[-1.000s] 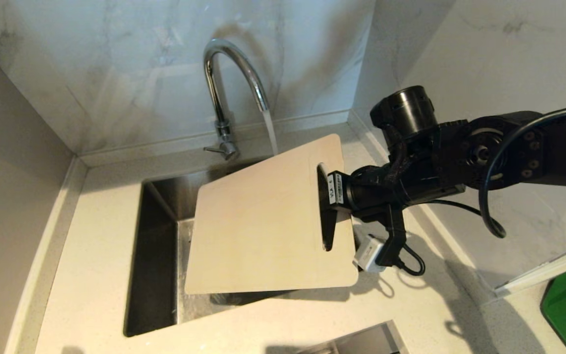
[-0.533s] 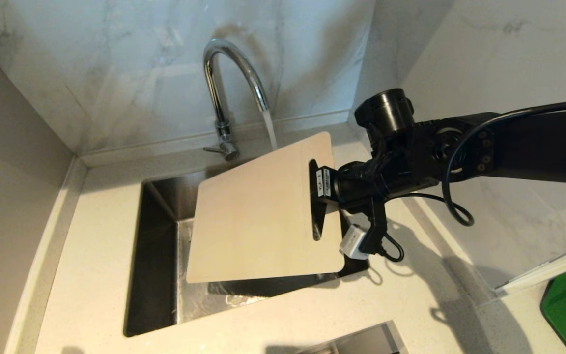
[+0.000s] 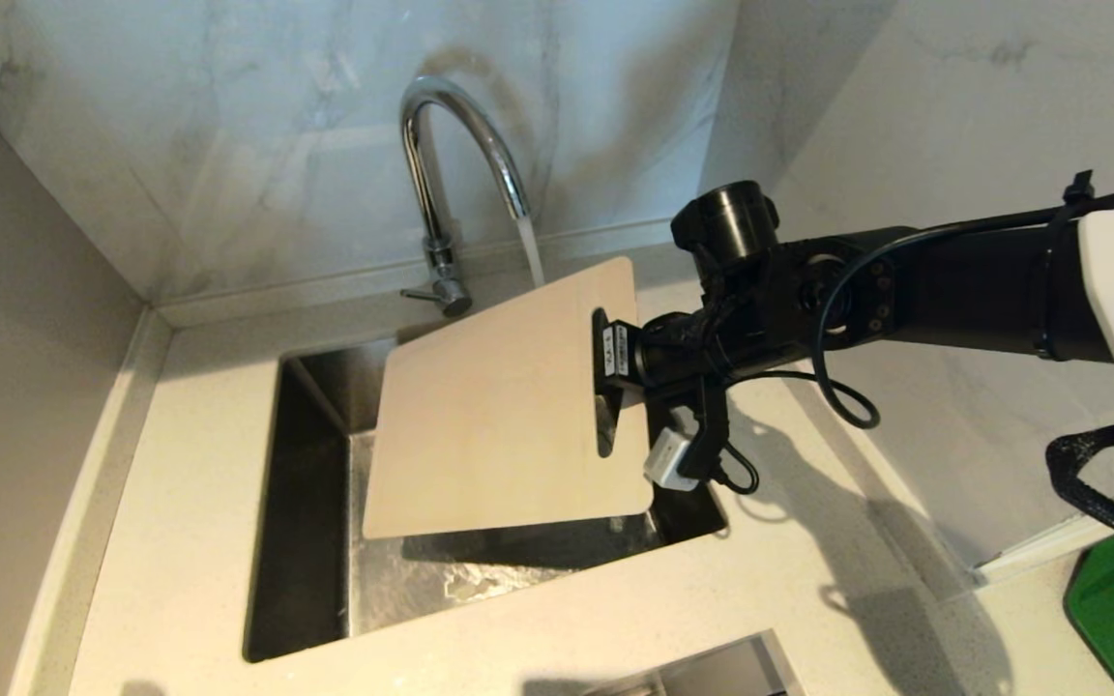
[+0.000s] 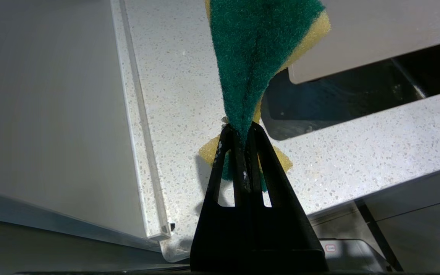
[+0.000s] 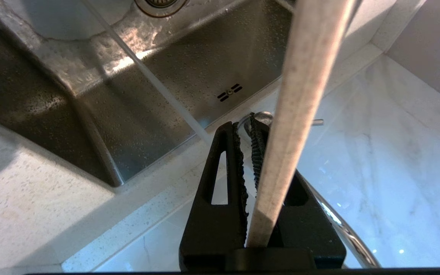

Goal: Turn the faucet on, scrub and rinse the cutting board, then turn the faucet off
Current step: Scrub the cutting board underwater

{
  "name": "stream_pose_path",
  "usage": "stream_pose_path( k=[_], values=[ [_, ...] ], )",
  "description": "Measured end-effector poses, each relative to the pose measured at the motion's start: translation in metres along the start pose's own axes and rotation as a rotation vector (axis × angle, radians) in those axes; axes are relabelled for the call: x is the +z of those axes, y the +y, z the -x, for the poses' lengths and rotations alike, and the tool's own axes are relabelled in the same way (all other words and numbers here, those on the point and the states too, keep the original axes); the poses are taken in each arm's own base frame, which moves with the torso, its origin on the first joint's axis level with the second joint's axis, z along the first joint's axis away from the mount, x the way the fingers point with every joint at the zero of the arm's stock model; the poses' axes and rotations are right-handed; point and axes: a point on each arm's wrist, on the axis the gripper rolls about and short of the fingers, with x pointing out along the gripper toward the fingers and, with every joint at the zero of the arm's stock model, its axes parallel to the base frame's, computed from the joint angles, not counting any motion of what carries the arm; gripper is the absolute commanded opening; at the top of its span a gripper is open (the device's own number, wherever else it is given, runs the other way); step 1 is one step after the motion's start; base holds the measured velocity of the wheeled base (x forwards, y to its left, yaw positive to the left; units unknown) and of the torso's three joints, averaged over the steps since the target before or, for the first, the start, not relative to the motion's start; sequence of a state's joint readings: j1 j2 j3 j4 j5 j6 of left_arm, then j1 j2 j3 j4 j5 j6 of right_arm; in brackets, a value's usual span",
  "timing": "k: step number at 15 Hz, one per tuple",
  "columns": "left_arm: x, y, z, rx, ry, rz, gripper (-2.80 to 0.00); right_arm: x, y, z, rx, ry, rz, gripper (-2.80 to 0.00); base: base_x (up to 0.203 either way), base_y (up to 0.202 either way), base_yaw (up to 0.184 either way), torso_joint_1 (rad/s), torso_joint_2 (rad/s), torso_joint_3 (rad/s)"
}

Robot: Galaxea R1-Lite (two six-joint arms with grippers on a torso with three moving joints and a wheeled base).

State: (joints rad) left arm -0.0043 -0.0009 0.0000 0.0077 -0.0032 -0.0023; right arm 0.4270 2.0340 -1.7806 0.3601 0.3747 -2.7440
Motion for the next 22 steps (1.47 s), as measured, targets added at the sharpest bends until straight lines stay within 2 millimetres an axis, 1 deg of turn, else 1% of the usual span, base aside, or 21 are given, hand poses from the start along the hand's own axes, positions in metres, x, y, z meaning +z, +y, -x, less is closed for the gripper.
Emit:
stream_pose_path(
  k=[4, 9, 16, 22],
  values=[
    [0.0, 0.0, 0.0, 0.001, 0.0, 0.0, -2.8, -0.004, 0.002, -0.009, -0.001, 0.001, 0.001, -2.8, 0.0, 0.0, 0.0, 0.0, 0.0, 0.0],
    [0.0, 0.0, 0.0, 0.0, 0.0, 0.0, -2.8, -0.016, 0.0, -0.016, -0.005, 0.01, 0.004, -2.8, 0.0, 0.0, 0.0, 0.0, 0.0, 0.0],
    [0.0, 0.0, 0.0, 0.001, 0.0, 0.0, -2.8, -0.015, 0.006, -0.029, -0.002, -0.001, -0.001, -2.8, 0.0, 0.0, 0.0, 0.0, 0.0, 0.0],
    [0.0, 0.0, 0.0, 0.0, 0.0, 0.0, -2.8, -0.015, 0.008, -0.033, -0.005, -0.009, -0.003, -2.8, 0.0, 0.0, 0.0, 0.0, 0.0, 0.0]
  ],
)
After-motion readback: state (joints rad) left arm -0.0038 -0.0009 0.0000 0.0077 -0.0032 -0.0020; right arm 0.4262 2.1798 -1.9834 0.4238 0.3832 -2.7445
